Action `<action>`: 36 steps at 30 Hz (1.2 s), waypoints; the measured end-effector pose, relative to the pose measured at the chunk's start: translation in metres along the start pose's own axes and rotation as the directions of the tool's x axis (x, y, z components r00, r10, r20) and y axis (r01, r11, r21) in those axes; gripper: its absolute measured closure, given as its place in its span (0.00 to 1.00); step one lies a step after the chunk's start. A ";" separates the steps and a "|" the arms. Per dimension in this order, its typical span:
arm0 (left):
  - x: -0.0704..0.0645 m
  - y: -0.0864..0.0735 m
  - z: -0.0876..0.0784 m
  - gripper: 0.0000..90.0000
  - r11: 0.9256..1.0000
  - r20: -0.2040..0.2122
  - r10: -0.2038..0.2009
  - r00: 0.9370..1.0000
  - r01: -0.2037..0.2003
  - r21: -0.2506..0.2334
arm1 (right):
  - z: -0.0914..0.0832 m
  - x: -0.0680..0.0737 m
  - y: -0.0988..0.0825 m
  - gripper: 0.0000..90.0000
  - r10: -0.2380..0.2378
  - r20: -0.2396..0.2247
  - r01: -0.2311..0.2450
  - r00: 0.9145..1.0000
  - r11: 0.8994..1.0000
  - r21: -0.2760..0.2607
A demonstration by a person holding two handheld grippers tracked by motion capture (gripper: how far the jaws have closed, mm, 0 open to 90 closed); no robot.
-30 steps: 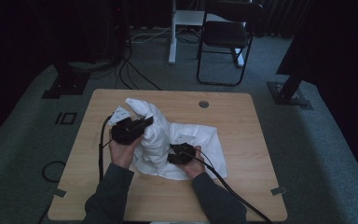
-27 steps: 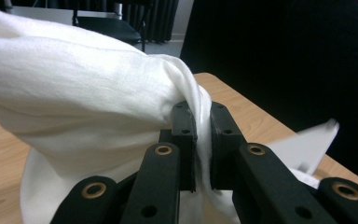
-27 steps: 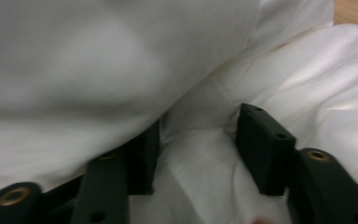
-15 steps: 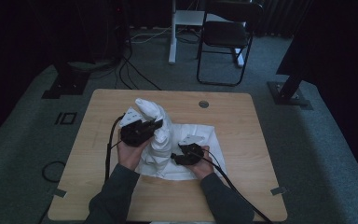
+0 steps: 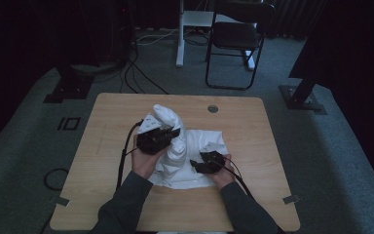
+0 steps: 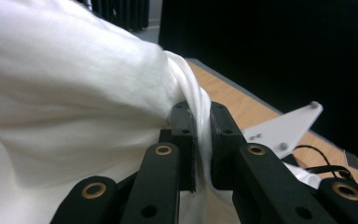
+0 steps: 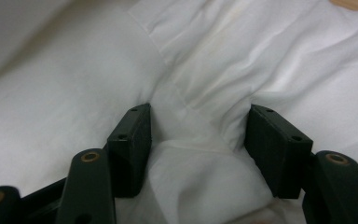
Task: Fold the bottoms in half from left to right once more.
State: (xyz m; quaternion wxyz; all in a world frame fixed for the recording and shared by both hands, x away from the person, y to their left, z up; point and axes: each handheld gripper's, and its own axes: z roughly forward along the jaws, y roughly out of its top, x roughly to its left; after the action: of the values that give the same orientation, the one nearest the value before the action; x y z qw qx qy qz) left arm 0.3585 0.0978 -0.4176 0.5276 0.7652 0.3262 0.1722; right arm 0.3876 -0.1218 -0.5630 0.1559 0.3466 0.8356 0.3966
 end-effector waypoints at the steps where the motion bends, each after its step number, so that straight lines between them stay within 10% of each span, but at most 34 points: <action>1: -0.003 -0.001 0.005 0.93 1.000 0.006 0.007 1.000 -0.007 0.009 | -0.003 -0.002 0.003 0.45 -0.021 -0.059 0.022 0.998 1.000 0.017; 4: -0.010 -0.007 0.023 0.93 0.999 0.040 0.009 0.999 -0.011 0.038 | -0.028 -0.019 0.001 0.46 0.066 -0.116 -0.075 0.991 0.994 -0.077; 8: -0.022 -0.020 0.052 0.93 0.994 0.085 -0.004 0.996 -0.006 0.112 | -0.057 -0.049 -0.011 0.46 0.106 0.054 -0.101 0.993 0.991 -0.084; 14: -0.041 -0.049 0.097 0.92 0.977 0.133 -0.020 0.991 -0.009 0.214 | -0.097 -0.087 -0.023 0.45 0.240 0.100 -0.218 0.965 0.956 -0.194; 18: -0.041 -0.069 0.115 0.92 0.963 0.130 -0.055 0.990 0.018 0.267 | -0.118 -0.086 -0.016 0.44 0.225 0.060 -0.202 0.973 0.945 -0.257; 25: -0.039 -0.071 0.115 0.91 0.965 0.133 -0.071 0.989 0.034 0.262 | -0.127 -0.065 0.010 0.41 0.155 -0.070 -0.170 0.985 0.923 -0.345; 29: -0.039 -0.070 0.114 0.90 0.965 0.135 -0.074 0.988 0.037 0.259 | -0.111 -0.055 0.028 0.42 0.115 -0.076 -0.133 0.990 0.941 -0.311; 33: -0.039 -0.066 0.109 0.82 0.969 0.143 -0.079 0.987 0.042 0.242 | -0.087 -0.056 0.037 0.83 0.094 -0.027 -0.098 0.995 0.968 -0.229; 36: -0.039 -0.057 0.096 0.69 0.977 0.153 -0.070 0.986 0.037 0.211 | -0.077 -0.062 0.038 0.94 0.119 0.001 -0.117 0.993 0.975 -0.191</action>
State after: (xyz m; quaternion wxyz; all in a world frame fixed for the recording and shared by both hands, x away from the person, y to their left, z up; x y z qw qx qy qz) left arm 0.3707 0.0179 -0.5038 0.4738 0.8183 0.3197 0.0612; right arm 0.4078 -0.1911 -0.4852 0.1698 0.3816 0.7706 0.4813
